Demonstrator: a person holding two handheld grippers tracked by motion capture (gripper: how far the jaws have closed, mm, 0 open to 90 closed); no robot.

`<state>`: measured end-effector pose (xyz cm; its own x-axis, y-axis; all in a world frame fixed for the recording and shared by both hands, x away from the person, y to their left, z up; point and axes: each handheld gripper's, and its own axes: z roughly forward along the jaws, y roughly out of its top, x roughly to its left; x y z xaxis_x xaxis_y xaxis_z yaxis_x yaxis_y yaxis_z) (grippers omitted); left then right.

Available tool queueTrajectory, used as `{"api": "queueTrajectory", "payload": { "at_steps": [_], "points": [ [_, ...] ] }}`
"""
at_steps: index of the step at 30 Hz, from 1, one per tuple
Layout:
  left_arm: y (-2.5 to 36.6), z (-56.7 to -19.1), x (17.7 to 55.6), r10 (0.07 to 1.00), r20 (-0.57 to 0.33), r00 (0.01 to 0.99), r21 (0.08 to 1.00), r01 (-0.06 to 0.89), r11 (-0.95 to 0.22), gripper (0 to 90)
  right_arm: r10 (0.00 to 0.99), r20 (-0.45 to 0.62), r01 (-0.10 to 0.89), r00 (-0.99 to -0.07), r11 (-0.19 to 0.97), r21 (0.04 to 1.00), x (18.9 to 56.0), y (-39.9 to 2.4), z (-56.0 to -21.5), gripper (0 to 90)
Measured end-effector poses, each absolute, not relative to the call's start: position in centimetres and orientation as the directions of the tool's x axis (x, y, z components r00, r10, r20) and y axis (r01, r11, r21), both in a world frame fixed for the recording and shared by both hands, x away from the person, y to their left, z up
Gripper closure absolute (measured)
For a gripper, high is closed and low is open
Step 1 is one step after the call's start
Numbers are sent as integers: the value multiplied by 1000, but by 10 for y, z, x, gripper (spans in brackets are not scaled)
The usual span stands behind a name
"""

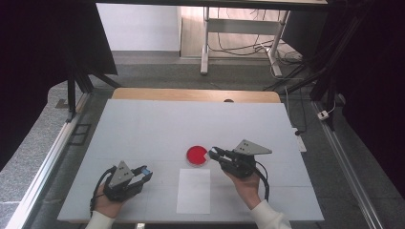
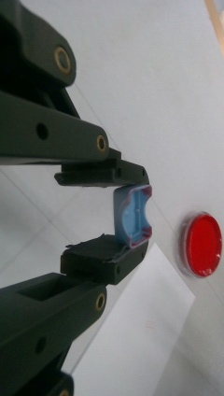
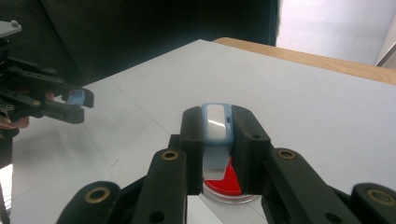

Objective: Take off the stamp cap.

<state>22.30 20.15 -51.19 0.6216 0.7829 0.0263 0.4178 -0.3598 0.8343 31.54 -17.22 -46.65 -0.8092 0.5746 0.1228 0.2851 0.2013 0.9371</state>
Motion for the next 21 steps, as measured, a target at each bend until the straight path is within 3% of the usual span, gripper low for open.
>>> {"api": "queueTrajectory", "payload": {
  "at_steps": [21],
  "points": [
    [216,-520,233,793,13,610,825,441,-353,649,575,117,285,-809,211,935,318,-172,-469,747]
  ]
}}
